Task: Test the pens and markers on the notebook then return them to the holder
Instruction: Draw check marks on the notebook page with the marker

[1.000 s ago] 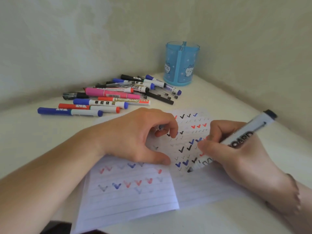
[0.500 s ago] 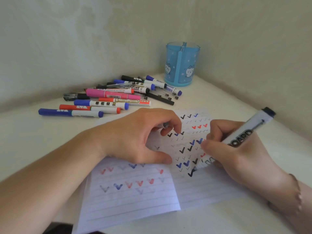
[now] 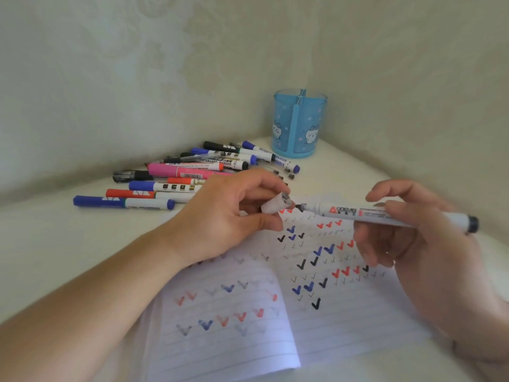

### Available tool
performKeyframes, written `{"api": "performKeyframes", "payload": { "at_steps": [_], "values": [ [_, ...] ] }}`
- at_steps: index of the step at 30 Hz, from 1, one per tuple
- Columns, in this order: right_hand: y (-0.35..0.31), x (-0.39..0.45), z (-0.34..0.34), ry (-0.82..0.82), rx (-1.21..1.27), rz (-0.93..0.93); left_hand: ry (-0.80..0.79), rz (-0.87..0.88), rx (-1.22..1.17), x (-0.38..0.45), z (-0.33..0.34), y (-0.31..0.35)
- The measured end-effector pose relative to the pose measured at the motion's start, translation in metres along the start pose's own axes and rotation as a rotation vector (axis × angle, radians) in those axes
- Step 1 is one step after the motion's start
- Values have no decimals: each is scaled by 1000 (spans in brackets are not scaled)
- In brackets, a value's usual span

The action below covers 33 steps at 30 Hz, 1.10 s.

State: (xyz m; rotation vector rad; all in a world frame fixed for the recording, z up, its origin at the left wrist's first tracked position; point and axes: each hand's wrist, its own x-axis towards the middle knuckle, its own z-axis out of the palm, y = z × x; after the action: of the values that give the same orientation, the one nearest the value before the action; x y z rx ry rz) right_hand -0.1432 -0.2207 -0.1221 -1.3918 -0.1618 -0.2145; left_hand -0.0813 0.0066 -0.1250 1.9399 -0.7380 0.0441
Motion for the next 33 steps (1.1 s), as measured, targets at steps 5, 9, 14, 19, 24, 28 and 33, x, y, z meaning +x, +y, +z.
{"api": "performKeyframes", "payload": {
  "at_steps": [5, 9, 14, 19, 24, 28, 33],
  "values": [
    [-2, 0, 2, 24, -41, 20, 35, 41, -14, 1, 1, -5],
    [-1, 0, 4, -10, -80, 33, 33, 143, 110, 2, 0, -7],
    [-4, 1, 2, -16, -80, 39, 18, 259, 175, 2, 2, -6],
    [-3, 2, 5, -54, -82, 65, 18, 215, 122, 0, 2, -8],
    [-3, 0, 7, -98, -114, 61, -21, 229, 203, 0, 2, -8],
    [-2, 0, 7, -99, -105, 96, 4, 254, 171, -1, 3, -8],
    [-1, -2, 10, -115, -133, 71, 36, 225, 139, -1, 3, -9]
  ]
}}
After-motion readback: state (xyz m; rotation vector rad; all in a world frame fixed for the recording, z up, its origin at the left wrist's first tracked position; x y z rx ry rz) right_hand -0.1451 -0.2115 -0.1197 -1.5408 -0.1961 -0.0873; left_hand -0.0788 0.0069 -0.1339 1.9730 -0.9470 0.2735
